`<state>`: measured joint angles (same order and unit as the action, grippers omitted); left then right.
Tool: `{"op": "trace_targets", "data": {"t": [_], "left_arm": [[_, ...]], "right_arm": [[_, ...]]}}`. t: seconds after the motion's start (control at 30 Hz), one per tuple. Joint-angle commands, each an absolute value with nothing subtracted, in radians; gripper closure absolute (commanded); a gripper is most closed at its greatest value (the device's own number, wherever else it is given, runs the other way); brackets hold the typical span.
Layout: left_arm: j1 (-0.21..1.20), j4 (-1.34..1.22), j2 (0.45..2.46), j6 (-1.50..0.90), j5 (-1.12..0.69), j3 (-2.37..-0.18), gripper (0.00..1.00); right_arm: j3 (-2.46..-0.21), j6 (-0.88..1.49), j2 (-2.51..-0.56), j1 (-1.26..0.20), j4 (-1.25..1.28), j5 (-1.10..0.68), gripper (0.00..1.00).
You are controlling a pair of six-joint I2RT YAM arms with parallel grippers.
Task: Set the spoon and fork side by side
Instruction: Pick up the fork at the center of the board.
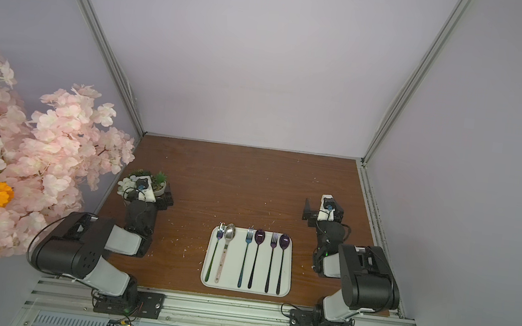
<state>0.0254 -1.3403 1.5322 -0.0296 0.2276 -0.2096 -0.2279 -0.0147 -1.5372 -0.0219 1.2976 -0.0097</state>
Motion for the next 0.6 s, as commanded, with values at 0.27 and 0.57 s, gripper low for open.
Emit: {"op": "trace_targets", "data": {"t": [0.27, 0.57], "left_arm": [[0.021, -1.272, 1.522, -0.057, 0.189, -0.202, 0.01], [0.021, -1.272, 1.523, -0.058, 0.189, -0.202, 0.01]], "right_arm": [[-0.224, -0.008, -1.536, -0.02, 1.297, 0.003, 0.01], [-0.224, -0.008, -1.536, -0.02, 1.298, 0.003, 0.01]]}}
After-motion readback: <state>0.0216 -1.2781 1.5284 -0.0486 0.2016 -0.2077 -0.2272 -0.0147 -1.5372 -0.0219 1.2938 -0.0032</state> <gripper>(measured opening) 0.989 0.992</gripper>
